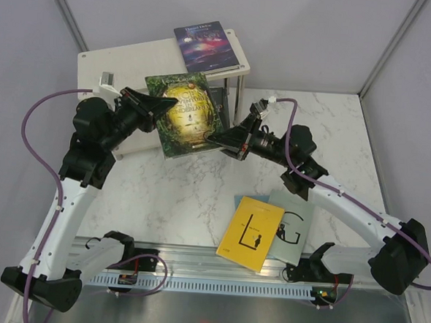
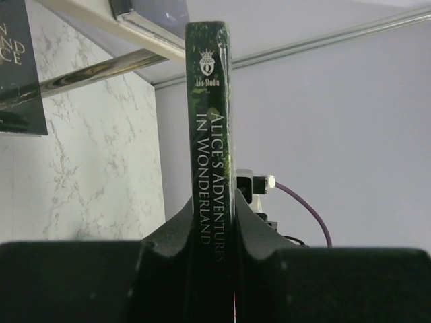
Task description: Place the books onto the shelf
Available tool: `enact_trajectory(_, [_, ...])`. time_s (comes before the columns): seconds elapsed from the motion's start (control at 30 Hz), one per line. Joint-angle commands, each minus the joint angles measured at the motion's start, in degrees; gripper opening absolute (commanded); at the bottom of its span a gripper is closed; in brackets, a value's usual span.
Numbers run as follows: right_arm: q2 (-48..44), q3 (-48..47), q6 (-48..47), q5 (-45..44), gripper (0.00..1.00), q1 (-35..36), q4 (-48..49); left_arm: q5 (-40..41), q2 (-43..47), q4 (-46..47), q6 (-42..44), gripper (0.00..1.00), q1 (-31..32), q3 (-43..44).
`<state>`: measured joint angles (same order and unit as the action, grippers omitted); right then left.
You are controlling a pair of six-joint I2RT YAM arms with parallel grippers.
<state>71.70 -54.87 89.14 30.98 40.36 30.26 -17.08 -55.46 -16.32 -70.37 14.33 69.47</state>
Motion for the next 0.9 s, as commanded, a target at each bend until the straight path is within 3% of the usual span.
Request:
enact_trajectory(0.0, [-1.39, -9.27, -9.32, -1.62, 0.0, 0.16, -0.44, 3.03, -1.31, -1.35, 10.68, 0.11, -0.79, 2.94])
enact_trajectory(0.03, [-1.13, -10.68, -11.08, -2.41, 0.0, -0.19, -6.12, 1.54, -1.49, -1.35, 11.73, 0.22, -0.71, 4.52])
enact_trajectory(0.07, [-0.86, -13.91, -12.66, -3.72, 0.0, -0.63, -9.14, 1.0, -2.1, -1.7, 14.01, 0.55, -0.7, 5.23])
enact_trajectory(0.17, [1.5, -20.16, -16.81, -3.91, 0.0, -3.26, -16.54, 0.91, -2.98, -5.03, 17.63, 0.88, -0.7, 8.48])
enact_trajectory(0.2, [3.16, -21.4, -16.9, -3.39, 0.0, -4.23, -16.9, 1.34, -2.99, -6.0, 18.24, 0.92, -0.79, 9.53])
enact_trajectory(0.3, [7.73, -27.46, -16.72, -0.32, 0.0, -8.79, -18.39, 2.49, -2.2, -9.34, 20.0, 1.0, -1.05, 10.33])
enact_trajectory(0.5, [22.85, -49.07, -20.5, 8.81, 0.0, -15.04, -28.49, 4.69, 0.88, -13.48, 21.94, 1.0, -1.76, 9.81])
enact_trajectory(0.67, [34.18, -66.55, -21.47, 10.06, 0.0, -18.12, -36.49, 5.04, 3.08, -15.23, 22.47, 1.0, -1.93, 9.54])
enact_trajectory(0.87, [44.29, -79.24, -16.82, 12.78, 0.0, -20.23, -38.26, 5.92, 4.75, -16.2, 23.35, 0.99, -1.85, 10.15])
